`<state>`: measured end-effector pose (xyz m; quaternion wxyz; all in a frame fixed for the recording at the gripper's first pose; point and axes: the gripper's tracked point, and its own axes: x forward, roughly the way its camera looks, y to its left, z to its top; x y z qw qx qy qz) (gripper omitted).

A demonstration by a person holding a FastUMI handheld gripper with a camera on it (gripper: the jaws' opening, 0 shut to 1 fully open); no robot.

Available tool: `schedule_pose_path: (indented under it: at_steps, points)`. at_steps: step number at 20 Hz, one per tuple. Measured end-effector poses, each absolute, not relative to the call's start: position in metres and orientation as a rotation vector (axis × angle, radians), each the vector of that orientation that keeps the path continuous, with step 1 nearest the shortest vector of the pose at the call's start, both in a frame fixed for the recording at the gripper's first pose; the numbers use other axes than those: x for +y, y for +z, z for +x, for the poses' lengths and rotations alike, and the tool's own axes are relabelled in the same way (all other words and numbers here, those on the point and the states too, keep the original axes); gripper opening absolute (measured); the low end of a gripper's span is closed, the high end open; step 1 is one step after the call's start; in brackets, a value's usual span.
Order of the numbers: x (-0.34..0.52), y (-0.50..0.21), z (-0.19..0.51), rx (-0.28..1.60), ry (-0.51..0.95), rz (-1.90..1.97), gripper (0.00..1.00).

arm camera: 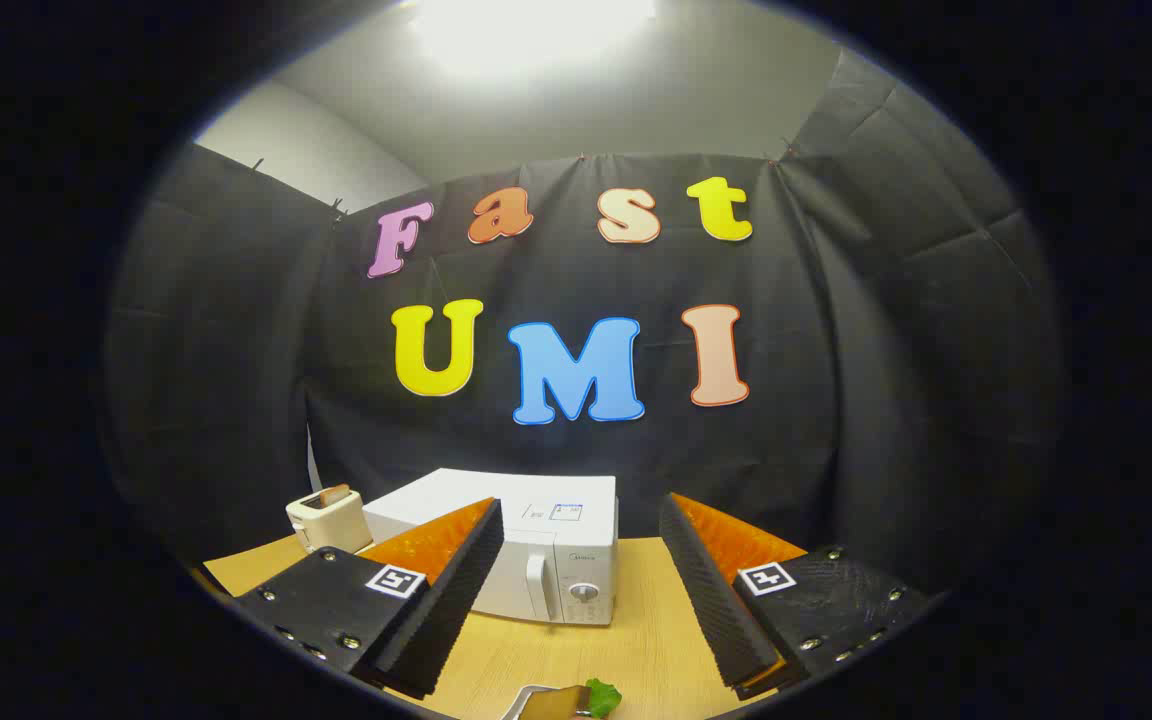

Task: Open the microwave, put the food inside, and close the microwave door.

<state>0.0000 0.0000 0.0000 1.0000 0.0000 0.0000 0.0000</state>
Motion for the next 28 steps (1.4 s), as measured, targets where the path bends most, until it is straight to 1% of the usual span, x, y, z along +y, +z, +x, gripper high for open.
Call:
schedule_pose_path:
  at_steps: [5, 13, 22, 26, 28]
  points:
    - [0.005, -0.010, 0.007, 0.029, 0.033, 0.030, 0.98]
    - [0.006, -0.023, 0.015, 0.035, 0.041, 0.035, 0.98]
    - [0.018, -0.038, 0.036, -0.033, 0.054, 0.026, 0.98]
    - [0.039, -0.068, 0.057, -0.037, 0.078, -0.002, 0.98]
    - [0.048, -0.090, 0.071, -0.006, 0.091, 0.013, 0.98]
